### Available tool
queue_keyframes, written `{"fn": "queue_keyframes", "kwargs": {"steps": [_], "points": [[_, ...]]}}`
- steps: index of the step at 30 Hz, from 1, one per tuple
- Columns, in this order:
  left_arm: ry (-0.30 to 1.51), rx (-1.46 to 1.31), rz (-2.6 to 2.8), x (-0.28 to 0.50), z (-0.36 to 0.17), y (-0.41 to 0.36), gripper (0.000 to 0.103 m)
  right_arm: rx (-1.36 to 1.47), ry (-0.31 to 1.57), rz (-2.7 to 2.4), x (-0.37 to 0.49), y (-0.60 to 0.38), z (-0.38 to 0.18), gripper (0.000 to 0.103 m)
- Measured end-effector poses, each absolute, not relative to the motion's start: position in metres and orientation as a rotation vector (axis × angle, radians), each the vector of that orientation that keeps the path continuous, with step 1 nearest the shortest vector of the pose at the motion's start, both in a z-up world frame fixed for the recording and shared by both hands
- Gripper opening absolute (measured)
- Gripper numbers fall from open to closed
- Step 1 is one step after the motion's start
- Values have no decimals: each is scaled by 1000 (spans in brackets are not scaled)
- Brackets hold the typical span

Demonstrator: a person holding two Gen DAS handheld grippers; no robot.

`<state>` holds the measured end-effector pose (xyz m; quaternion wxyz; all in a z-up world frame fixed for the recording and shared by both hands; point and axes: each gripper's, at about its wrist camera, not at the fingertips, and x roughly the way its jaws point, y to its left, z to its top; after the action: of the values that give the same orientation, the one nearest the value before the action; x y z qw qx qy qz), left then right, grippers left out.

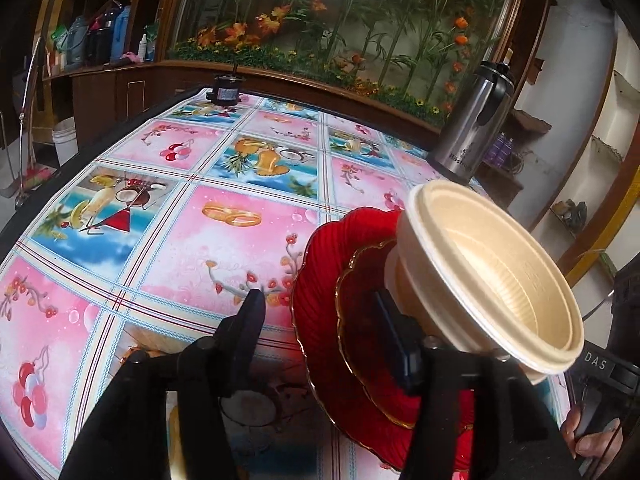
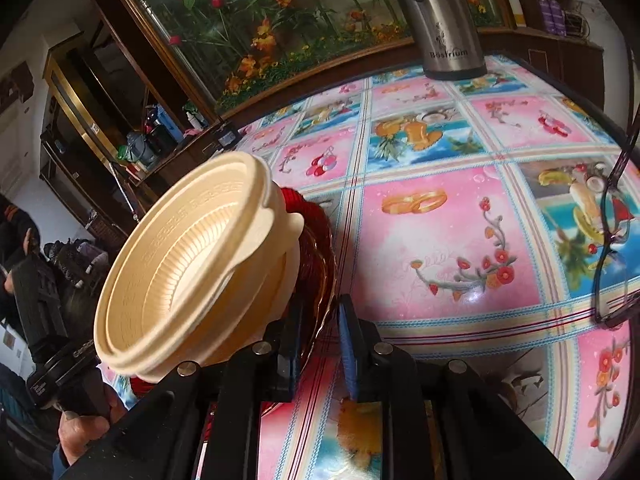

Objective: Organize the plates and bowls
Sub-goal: 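Open the left gripper and withdraw it from the bowl rim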

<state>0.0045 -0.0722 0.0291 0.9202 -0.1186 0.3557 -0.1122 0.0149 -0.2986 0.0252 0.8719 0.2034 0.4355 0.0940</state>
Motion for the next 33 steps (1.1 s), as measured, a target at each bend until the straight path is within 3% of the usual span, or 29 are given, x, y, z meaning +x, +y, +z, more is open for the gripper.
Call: {"fn": "queue_keyframes", "kwargs": {"steps": [10, 12, 19, 21, 24, 27, 33], "points": [[734, -253, -257, -17, 41, -62, 84, 411, 835, 117, -9, -310, 38, 37], [743, -262, -266, -22, 40, -58, 86, 401, 821, 106, -16, -311, 40, 42], [729, -326, -361, -46, 33, -48, 92, 436, 728, 86, -51, -321, 51, 46], [706, -351, -401, -51, 35, -46, 95, 444, 710, 61, -55, -325, 53, 63], [696, -373, -449, -54, 35, -44, 103, 453, 711, 61, -56, -326, 53, 68], [733, -378, -476, -53, 30, -46, 103, 423, 720, 47, -55, -321, 55, 77], [697, -321, -459, -60, 37, -52, 103, 333, 726, -8, -57, -309, 60, 85]]}}
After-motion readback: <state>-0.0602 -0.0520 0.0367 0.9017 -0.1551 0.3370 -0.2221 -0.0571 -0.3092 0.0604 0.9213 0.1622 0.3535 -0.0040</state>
